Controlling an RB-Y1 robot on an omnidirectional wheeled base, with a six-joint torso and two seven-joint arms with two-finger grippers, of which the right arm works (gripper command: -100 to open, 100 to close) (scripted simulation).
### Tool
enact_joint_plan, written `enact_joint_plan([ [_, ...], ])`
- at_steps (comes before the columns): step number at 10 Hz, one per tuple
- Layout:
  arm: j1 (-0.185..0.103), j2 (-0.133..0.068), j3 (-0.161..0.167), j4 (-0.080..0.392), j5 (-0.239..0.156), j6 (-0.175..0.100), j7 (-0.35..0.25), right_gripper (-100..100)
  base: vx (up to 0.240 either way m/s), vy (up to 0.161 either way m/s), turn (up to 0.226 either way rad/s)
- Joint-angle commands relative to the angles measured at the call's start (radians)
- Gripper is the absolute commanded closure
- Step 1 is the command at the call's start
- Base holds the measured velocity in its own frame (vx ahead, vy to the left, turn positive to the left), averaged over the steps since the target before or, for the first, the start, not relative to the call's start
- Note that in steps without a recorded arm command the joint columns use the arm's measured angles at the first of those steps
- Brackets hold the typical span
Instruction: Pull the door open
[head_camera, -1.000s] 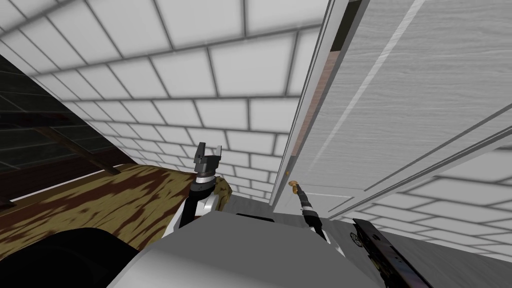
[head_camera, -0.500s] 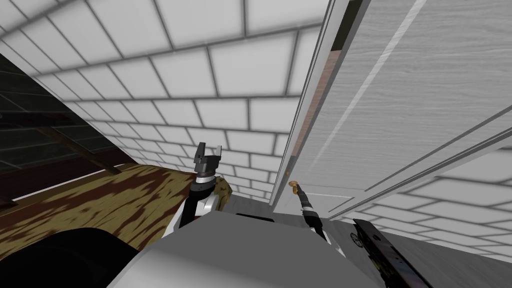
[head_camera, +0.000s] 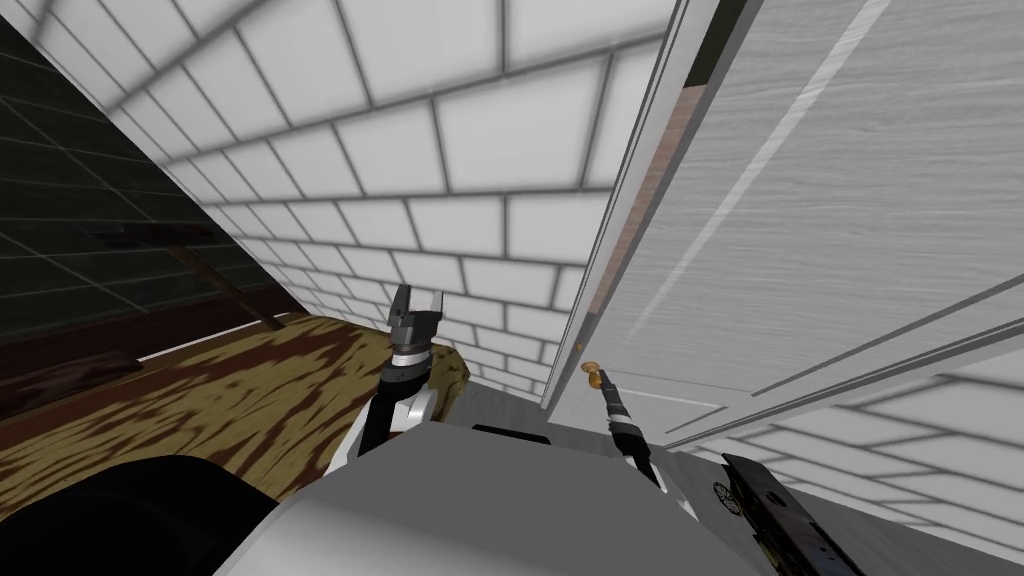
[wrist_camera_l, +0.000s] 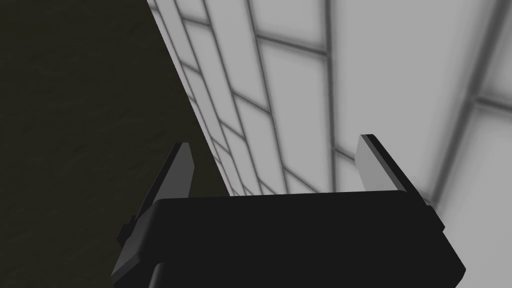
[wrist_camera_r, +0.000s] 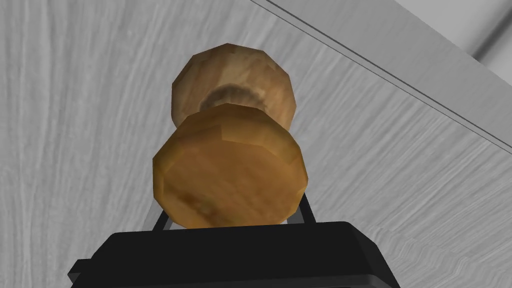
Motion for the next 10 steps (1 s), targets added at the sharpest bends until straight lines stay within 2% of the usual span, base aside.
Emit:
enact_joint_plan([
  [1, 0.006, 0.015, 0.011, -0.009, -0.012, 0.002, -0.050, 100, -0.075, -0.043, 0.141],
  [5, 0.009, 0.015, 0.010, -0.013, -0.035, 0.008, -0.130, 100, -0.058, -0.030, 0.099],
  [9, 0.016, 0.017, 0.010, -0.021, -0.077, 0.017, -0.243, 100, -0.061, -0.035, 0.132],
  [10, 0.016, 0.017, 0.010, -0.021, -0.077, 0.017, -0.248, 100, -0.043, -0.024, 0.049],
])
